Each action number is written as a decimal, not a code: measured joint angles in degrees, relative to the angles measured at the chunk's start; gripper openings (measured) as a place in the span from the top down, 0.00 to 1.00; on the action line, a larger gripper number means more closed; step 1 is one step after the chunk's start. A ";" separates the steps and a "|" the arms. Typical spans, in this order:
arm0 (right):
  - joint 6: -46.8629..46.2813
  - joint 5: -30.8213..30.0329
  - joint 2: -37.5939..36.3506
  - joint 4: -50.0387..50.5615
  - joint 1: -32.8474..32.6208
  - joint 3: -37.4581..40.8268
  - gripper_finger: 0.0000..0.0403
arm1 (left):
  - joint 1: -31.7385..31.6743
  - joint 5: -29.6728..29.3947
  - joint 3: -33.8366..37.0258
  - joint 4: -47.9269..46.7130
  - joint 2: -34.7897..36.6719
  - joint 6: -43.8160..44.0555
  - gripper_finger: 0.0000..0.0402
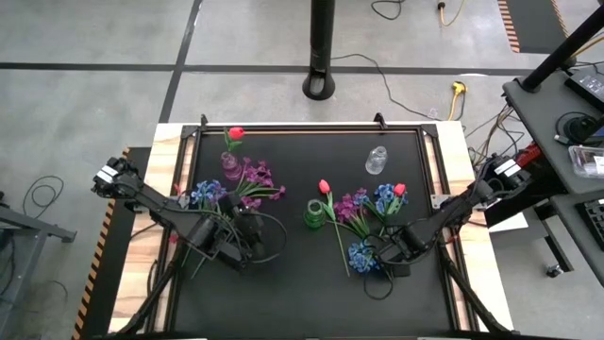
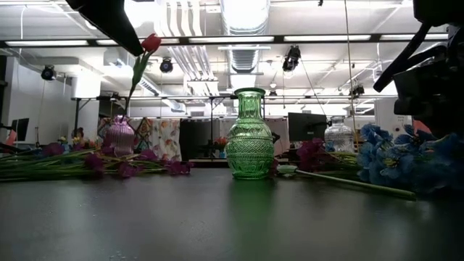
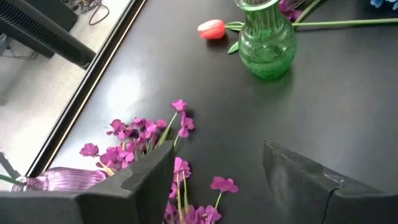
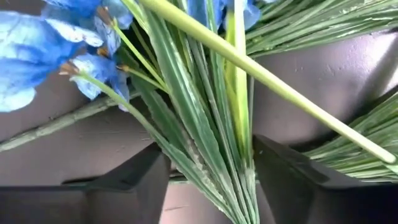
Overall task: Sort flowers into vase by color
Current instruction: Put the bottom right blue flowers into the green vase, then put the bottom left violet flowers into the transparent vase
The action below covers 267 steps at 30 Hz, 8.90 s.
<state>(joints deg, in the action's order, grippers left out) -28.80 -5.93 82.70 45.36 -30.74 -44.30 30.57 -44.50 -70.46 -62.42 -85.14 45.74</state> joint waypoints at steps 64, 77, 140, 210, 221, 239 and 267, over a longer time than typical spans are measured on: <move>-41.39 14.43 -36.50 4.36 0.02 1.89 0.94 | 0.00 -1.51 0.09 0.13 0.17 1.75 0.52; -24.79 0.47 -35.69 0.09 0.00 -14.02 0.94 | -0.02 -1.54 0.09 1.71 0.17 0.28 0.52; 34.30 -15.04 -7.96 -104.92 20.46 9.76 0.94 | 2.05 6.00 -1.09 -9.68 0.33 13.68 0.52; 20.88 -17.62 -8.44 -59.99 23.12 -0.25 0.16 | 4.97 27.32 -2.87 -19.05 -0.35 36.35 0.44; 16.75 -17.64 -15.72 -47.53 22.74 -0.32 0.15 | 7.03 35.96 5.29 -16.20 -7.43 42.37 0.33; 16.36 -17.63 -18.16 -46.15 19.22 -0.32 0.15 | 5.75 37.57 12.18 -7.51 -16.19 41.96 0.47; 15.94 -17.58 -18.53 -45.03 18.95 -0.41 0.15 | 4.46 37.84 21.53 -0.03 -10.90 42.27 0.97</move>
<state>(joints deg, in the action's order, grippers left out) -12.86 -23.51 64.16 0.34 -11.79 -44.71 35.03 -6.66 -48.93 -62.45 -96.04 88.01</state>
